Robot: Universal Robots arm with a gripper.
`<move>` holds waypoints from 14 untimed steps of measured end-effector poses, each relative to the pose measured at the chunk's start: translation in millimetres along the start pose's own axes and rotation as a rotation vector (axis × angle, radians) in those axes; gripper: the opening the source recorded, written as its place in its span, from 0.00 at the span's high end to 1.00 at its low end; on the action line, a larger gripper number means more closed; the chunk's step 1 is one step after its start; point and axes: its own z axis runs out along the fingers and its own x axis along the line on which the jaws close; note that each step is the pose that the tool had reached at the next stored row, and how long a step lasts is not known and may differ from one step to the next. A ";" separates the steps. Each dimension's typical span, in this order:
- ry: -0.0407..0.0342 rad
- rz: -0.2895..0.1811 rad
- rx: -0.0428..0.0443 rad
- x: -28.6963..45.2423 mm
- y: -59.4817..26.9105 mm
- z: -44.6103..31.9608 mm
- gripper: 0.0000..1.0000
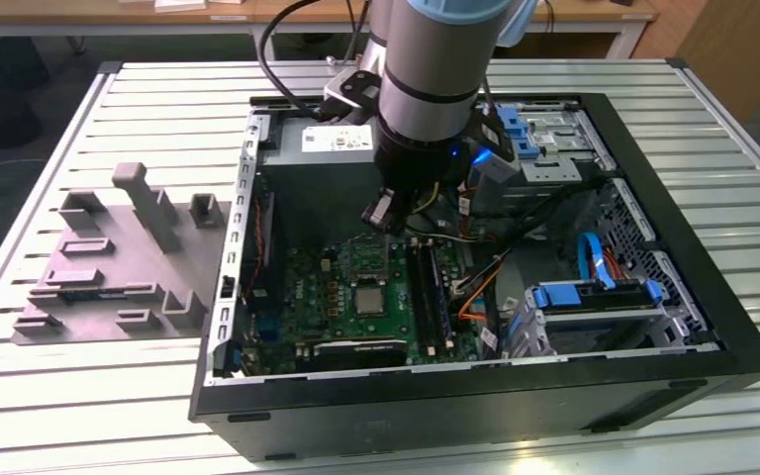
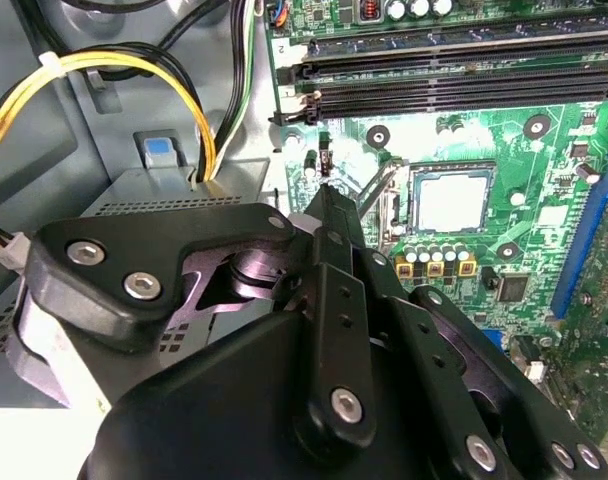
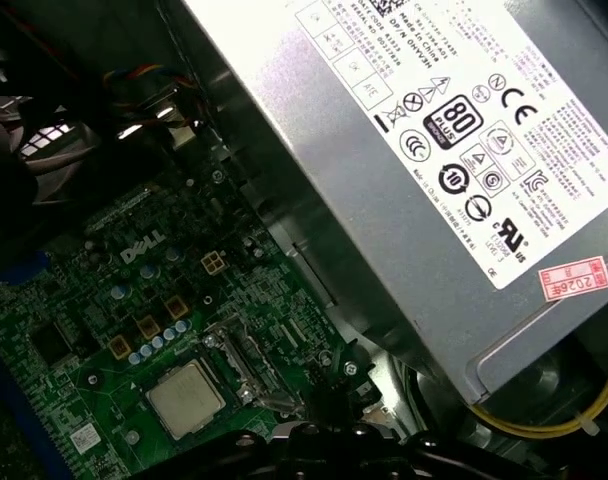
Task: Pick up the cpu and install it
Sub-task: 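Close the cpu cover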
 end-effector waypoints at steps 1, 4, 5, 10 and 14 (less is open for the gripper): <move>0.0003 -0.001 -0.0003 0.0 0.0 0.0 0.89; 0.0009 -0.003 -0.0005 0.0 0.0 -0.1 0.89; 0.0011 -0.003 -0.0006 0.0 0.0 -0.2 0.89; 0.0012 -0.004 -0.0007 0.0 0.0 -0.2 0.89; 0.0012 -0.004 -0.0007 0.0 0.1 -0.9 0.89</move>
